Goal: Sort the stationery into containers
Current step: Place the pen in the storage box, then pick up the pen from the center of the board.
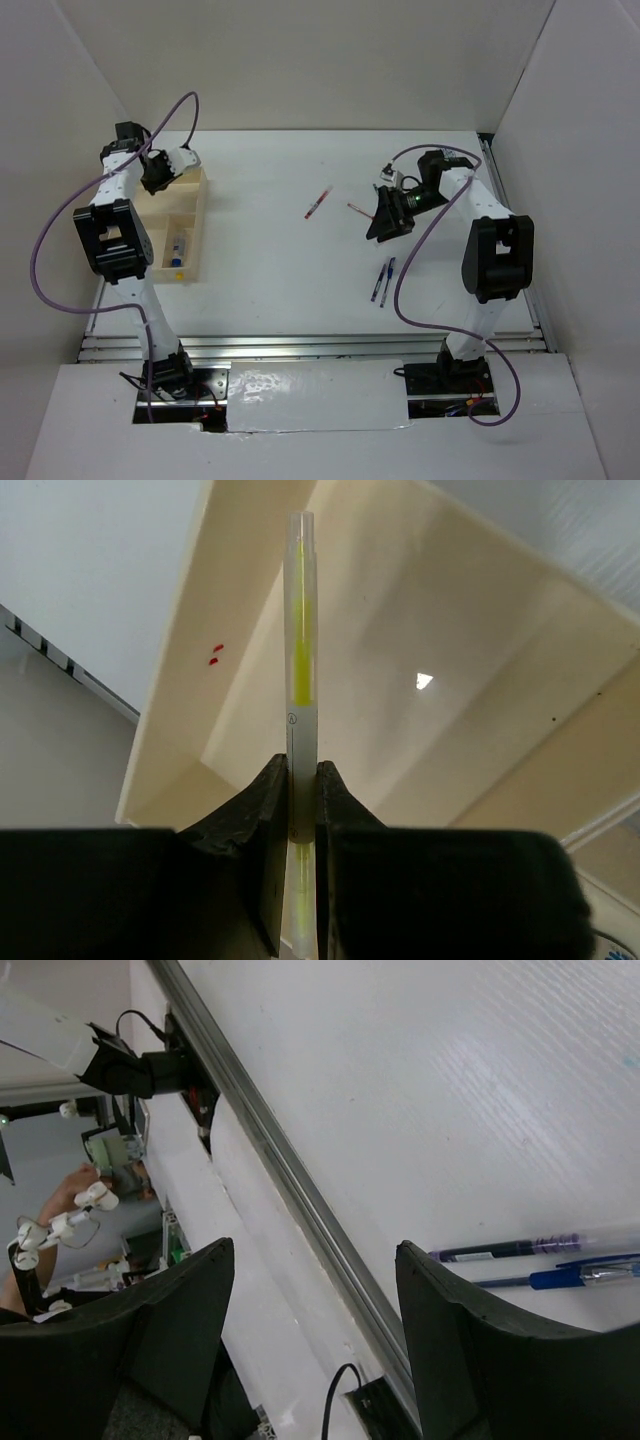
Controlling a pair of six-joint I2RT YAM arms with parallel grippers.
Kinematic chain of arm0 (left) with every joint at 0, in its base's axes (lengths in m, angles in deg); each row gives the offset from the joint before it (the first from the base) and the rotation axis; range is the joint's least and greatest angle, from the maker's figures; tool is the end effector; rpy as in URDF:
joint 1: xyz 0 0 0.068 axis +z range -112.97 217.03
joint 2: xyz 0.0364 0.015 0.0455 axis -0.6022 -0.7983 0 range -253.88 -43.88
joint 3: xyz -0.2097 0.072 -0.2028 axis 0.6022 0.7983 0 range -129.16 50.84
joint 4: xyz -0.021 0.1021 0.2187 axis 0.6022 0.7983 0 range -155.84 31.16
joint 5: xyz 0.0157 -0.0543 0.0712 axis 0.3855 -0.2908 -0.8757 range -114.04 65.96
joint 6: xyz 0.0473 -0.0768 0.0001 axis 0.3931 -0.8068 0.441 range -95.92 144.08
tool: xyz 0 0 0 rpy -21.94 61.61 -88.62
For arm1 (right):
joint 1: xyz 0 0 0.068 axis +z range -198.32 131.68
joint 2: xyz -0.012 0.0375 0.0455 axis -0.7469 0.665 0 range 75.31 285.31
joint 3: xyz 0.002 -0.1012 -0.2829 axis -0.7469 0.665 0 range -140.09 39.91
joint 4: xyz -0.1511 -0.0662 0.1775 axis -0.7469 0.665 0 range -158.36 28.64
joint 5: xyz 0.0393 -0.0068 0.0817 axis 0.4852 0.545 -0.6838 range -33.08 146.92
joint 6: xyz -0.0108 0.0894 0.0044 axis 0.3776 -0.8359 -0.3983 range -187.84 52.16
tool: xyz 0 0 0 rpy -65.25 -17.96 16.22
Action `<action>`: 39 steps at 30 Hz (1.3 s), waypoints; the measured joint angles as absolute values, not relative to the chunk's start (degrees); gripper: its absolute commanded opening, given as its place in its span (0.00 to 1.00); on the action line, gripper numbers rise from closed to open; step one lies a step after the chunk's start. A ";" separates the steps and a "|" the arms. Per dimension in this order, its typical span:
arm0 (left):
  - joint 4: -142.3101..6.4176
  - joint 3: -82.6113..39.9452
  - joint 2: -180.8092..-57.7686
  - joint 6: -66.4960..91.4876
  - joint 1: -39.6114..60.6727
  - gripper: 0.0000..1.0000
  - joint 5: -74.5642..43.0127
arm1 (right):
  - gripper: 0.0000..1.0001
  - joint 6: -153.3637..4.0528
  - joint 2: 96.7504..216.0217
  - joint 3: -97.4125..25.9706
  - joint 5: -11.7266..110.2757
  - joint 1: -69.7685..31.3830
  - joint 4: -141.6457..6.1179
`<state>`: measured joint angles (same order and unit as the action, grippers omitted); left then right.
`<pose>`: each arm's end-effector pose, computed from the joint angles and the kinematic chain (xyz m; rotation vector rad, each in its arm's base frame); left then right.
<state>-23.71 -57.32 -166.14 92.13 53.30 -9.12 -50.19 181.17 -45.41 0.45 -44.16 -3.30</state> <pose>0.4788 0.1182 0.2382 1.1917 2.2255 0.2691 0.3346 0.0917 0.2541 -0.5485 2.5615 1.3848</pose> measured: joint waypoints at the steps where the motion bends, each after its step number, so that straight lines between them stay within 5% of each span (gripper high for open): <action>1: -23.80 -57.32 -166.53 93.35 53.54 0.22 -9.51 | 0.72 -50.19 181.17 -45.16 0.69 -44.24 -3.39; 7: -25.44 -57.28 -167.69 96.11 54.79 0.47 -10.45 | 0.72 -50.93 181.08 -44.82 3.25 -44.61 -4.46; 11: -27.56 -57.28 -167.76 96.11 55.09 0.77 -10.65 | 0.72 -52.11 180.34 -44.82 5.39 -44.61 -5.38; 17: -30.07 -58.50 -167.76 90.16 54.99 0.72 -8.84 | 0.72 -53.51 178.26 -44.71 6.96 -44.61 -5.99; 23: -29.57 -69.28 -164.35 68.19 52.03 0.64 -3.37 | 0.71 -54.89 175.07 -42.32 8.56 -45.01 -7.15; 29: -31.78 -62.26 -150.73 53.92 30.99 0.60 -5.62 | 0.71 -56.53 172.91 -41.38 9.87 -47.59 -9.44; 33: -32.08 -62.98 -154.99 45.22 18.18 0.60 -3.92 | 0.71 -57.12 171.95 -39.07 10.85 -50.17 -10.58; 39: -31.93 -64.91 -169.20 33.99 15.25 0.61 -6.80 | 0.71 -57.27 169.91 -36.01 11.73 -52.70 -10.97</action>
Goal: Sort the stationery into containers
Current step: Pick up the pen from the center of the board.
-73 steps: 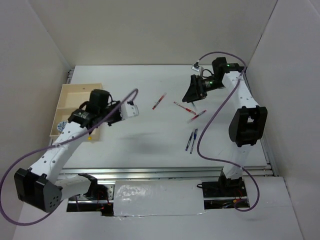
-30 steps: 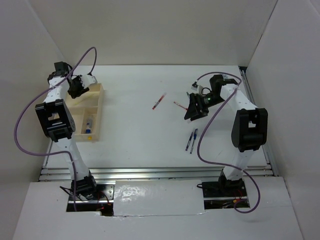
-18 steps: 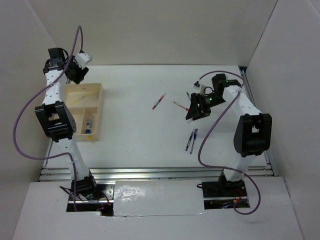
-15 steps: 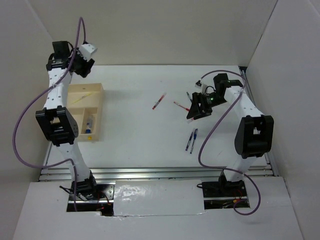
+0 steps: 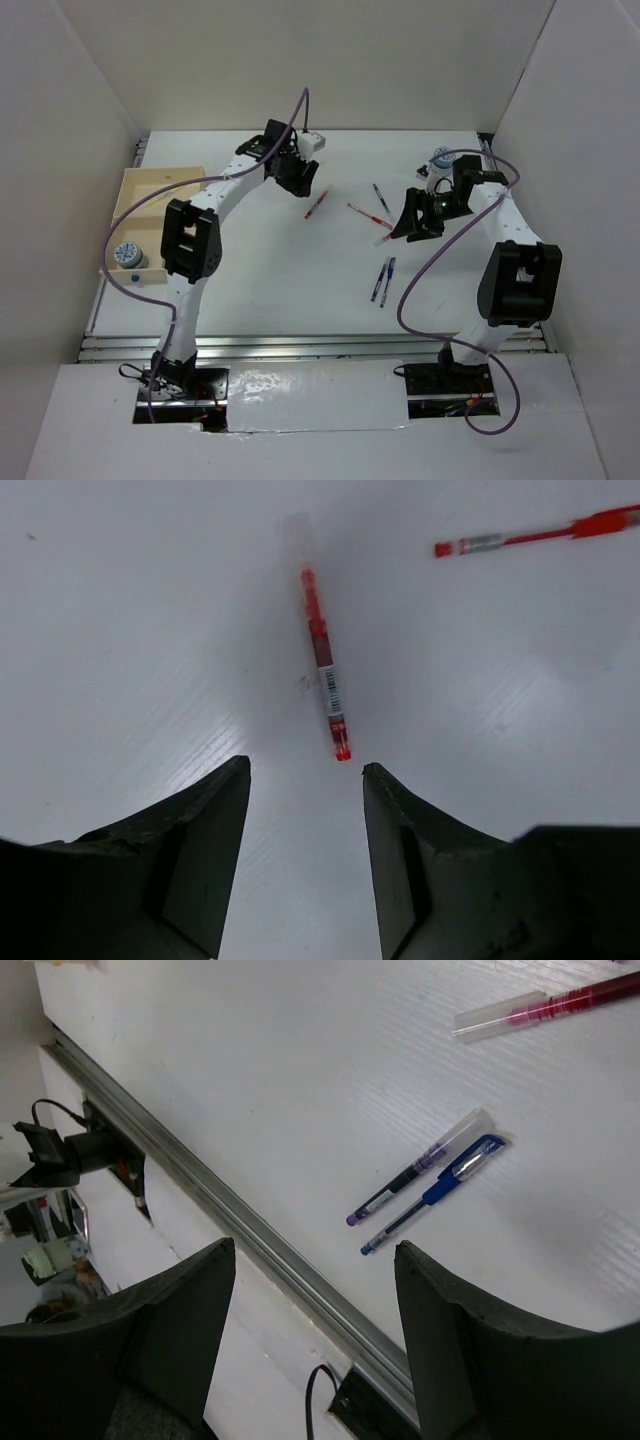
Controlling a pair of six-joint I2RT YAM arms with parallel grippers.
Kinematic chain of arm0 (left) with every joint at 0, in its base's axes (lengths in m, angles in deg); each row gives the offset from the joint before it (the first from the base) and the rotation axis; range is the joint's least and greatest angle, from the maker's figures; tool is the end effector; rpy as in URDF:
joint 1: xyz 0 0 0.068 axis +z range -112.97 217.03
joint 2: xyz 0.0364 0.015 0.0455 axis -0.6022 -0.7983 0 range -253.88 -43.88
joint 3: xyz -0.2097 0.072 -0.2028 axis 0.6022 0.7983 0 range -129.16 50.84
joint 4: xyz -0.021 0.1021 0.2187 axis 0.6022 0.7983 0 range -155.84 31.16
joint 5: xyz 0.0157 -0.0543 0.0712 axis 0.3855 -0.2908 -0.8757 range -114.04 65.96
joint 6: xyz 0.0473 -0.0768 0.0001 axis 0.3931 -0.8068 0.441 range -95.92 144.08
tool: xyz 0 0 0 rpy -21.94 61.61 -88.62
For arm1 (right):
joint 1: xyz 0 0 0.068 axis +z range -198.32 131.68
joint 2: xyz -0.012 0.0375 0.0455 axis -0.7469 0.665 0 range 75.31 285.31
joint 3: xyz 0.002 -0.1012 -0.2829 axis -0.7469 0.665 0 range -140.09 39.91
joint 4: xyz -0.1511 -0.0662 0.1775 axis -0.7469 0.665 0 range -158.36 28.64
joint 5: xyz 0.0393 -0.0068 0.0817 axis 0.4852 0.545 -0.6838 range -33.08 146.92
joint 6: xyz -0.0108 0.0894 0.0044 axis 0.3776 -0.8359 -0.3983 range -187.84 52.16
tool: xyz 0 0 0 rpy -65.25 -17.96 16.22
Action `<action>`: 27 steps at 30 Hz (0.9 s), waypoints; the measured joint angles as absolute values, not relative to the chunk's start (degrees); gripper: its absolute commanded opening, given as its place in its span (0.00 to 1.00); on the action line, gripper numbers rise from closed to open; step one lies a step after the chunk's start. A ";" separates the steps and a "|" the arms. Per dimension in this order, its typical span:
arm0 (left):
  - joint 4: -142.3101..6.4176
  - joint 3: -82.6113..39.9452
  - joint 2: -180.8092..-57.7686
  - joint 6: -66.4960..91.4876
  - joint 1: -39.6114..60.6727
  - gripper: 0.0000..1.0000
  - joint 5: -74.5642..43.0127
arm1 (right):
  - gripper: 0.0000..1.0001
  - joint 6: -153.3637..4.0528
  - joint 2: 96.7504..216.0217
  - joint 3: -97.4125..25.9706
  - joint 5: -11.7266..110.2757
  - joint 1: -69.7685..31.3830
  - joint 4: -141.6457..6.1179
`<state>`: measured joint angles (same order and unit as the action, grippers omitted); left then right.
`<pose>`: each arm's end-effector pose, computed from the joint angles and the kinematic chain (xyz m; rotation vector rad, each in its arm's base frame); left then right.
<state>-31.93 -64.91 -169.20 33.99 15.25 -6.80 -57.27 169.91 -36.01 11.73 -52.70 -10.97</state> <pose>0.4832 -0.2187 0.2702 0.7809 2.1962 -0.4540 0.3104 0.0336 0.2631 -0.2742 2.6063 1.0384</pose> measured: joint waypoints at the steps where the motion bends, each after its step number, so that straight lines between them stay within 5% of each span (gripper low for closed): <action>1: -31.76 -65.37 -171.01 32.65 15.12 0.62 -7.83 | 0.71 -57.27 169.61 -35.68 11.73 -52.94 -11.00; 19: -34.58 -69.91 -183.06 28.13 11.69 0.64 -10.43 | 0.71 -57.03 169.28 -33.89 11.42 -54.36 -11.56; 22: -35.47 -70.33 -184.41 28.24 10.79 0.60 -12.29 | 0.71 -56.90 169.28 -33.89 11.42 -54.36 -11.54; 27: -35.73 -70.59 -184.98 28.46 9.22 0.30 -15.46 | 0.71 -56.64 169.15 -33.89 11.46 -54.58 -11.50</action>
<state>-35.73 -70.59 -184.98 28.46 9.22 -15.46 -56.64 169.15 -33.89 11.46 -54.58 -11.50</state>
